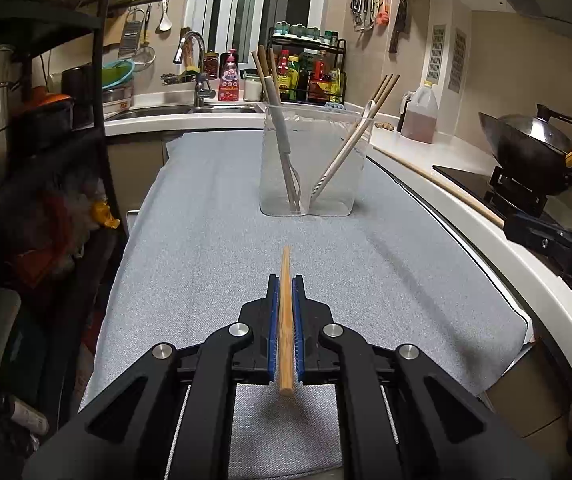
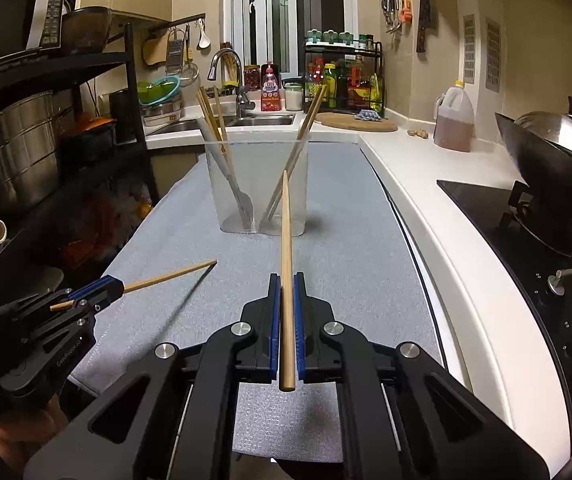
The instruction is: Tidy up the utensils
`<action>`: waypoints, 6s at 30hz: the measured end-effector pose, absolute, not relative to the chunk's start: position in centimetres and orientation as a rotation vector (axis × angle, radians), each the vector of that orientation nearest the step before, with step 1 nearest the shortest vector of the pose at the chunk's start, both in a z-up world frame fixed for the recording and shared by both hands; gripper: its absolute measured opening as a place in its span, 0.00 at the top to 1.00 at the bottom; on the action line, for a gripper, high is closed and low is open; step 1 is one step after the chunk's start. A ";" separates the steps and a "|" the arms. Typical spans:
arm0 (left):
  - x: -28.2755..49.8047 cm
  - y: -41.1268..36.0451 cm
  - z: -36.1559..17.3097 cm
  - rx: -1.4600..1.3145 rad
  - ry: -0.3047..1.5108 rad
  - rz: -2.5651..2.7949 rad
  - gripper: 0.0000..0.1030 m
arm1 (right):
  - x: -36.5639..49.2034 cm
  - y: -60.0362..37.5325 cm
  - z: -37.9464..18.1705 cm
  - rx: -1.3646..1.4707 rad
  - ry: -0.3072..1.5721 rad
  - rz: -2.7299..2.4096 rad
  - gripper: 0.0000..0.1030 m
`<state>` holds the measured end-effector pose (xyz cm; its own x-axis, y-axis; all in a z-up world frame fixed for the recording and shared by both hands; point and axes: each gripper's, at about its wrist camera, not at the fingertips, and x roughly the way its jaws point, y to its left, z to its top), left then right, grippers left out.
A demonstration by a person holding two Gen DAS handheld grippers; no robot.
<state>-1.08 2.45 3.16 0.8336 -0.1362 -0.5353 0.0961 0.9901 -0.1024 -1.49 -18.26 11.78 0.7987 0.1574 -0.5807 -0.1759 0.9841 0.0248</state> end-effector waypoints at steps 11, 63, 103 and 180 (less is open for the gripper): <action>-1.2 2.5 3.4 -0.079 0.555 -0.122 0.94 | -1.8 -18.0 11.7 -0.032 0.622 0.183 0.94; 3.4 2.8 11.1 -0.140 0.595 -0.271 0.94 | 3.1 -16.0 19.8 -0.064 0.519 0.245 0.94; 19.1 2.2 18.1 -0.085 0.584 -0.210 0.49 | 19.4 -15.7 22.0 -0.023 0.540 0.266 0.53; 9.5 2.8 6.0 -0.062 0.496 -0.022 0.12 | 10.2 -20.8 10.5 -0.002 0.409 0.055 0.05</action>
<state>9.53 2.78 6.04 0.8792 -0.0362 -0.4750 0.0059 0.9979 -0.0652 10.23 -20.84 10.55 0.9159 0.0526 -0.3980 -0.0533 0.9985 0.0095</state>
